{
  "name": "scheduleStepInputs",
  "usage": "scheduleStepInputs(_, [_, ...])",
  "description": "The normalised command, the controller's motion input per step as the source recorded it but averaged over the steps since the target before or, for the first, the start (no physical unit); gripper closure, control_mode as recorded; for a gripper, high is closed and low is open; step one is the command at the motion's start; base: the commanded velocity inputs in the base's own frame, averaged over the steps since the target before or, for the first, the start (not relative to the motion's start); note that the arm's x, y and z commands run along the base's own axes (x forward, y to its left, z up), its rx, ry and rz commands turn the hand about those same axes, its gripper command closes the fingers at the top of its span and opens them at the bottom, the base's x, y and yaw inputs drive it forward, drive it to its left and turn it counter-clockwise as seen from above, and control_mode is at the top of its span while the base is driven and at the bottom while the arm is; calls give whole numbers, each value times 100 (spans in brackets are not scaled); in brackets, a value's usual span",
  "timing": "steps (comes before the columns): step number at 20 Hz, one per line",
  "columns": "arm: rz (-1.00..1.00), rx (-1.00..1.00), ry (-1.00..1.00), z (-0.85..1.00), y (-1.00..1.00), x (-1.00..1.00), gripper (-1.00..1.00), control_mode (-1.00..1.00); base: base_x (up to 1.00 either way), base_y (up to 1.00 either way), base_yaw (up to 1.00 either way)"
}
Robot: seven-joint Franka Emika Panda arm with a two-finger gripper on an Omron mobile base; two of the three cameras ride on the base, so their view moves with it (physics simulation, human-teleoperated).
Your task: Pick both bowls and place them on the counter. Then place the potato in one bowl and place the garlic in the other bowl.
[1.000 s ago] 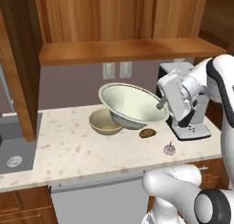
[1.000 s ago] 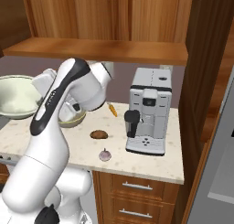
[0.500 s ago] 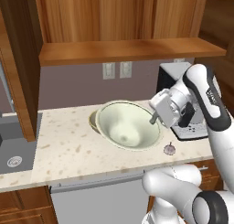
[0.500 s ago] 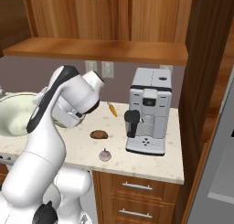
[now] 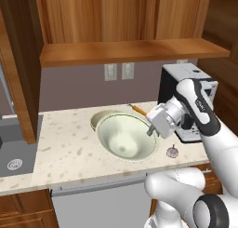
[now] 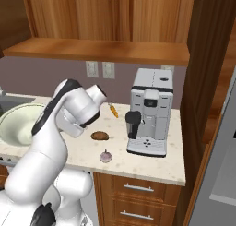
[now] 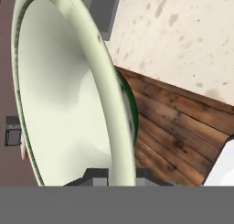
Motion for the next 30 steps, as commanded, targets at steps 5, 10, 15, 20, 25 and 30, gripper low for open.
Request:
scheduleStepInputs(5, [0,0,0,-49,10,24,100,-100,0,0,0])
scheduleStepInputs(10, [0,0,0,-48,15,27,100,-100,0,0,0])
scheduleStepInputs(15, [0,0,7,-42,10,36,100,-100,0,0,0])
scheduleStepInputs(20, [0,0,13,-36,0,31,100,-100,0,0,0])
scheduleStepInputs(25, [0,-2,19,-31,0,32,100,-100,0,0,0])
scheduleStepInputs(30, [0,-13,2,-15,-5,24,100,-100,0,0,0])
